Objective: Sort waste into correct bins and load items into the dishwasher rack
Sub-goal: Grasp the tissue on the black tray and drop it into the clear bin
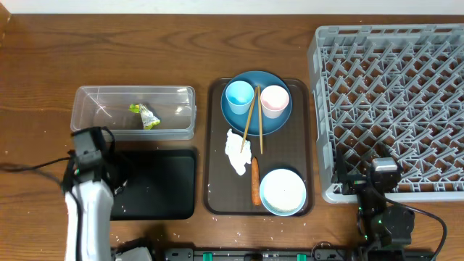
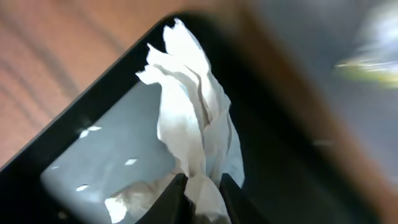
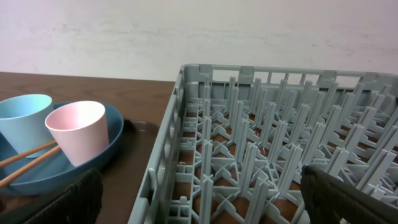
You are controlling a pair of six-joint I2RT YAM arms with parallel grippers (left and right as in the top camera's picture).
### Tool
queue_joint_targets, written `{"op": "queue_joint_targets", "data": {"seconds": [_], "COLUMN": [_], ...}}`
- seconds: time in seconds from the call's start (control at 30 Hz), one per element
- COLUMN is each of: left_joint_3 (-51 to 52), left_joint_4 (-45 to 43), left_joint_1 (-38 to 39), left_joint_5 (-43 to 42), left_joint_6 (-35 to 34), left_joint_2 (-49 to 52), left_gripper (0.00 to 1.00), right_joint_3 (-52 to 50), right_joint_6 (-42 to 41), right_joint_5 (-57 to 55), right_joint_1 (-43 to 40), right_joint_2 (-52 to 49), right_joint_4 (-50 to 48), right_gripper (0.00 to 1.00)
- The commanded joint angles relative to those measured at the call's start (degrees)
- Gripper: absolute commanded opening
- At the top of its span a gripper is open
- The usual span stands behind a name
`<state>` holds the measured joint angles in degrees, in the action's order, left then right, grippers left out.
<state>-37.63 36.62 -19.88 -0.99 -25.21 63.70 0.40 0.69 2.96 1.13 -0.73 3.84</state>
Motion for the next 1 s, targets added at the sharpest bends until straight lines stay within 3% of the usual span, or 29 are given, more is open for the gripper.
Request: {"op": "queue_joint_targets", "data": {"seconds": [0.0, 0.2, 0.37, 0.93, 0.97], "left_joint_3": [-3.10, -5.29, -5.29, -5.27, -5.27], "left_joint_4": [0.13, -4.07, -12.02, -34.67, -35.28], "left_joint_1": [-0.31, -0.31, -0.28, 3.96, 3.96], "left_joint_5": [-9.64, -19.54, -25.29, -25.35, -25.35], "left_joint_6": [-0.13, -0.52, -1.60, -2.95, -2.93], "left_joint_2": [-7.93, -18.16, -19.10, 9.55, 10.62], "left_gripper": [0.19, 0.19, 0.19, 0.19, 0.22], "right_joint_3": [-0.09, -0.09, -0.09, -0.09, -0.09], "right_joint_6": [0.24, 0.24, 0.24, 0.24, 0.24], "right_joint_5": [0.04, 0.04, 0.04, 0.04, 0.04], "right_joint_1": [-0.20, -0.20, -0.20, -0.20, -0.20], "right_joint_2": [-0.02, -0.02, -0.02, -0.02, -0.02], "right_joint_4": [0.22, 0.22, 0.22, 0.22, 0.22], "right_gripper": [0.99, 0.99, 0.99, 0.99, 0.99]}}
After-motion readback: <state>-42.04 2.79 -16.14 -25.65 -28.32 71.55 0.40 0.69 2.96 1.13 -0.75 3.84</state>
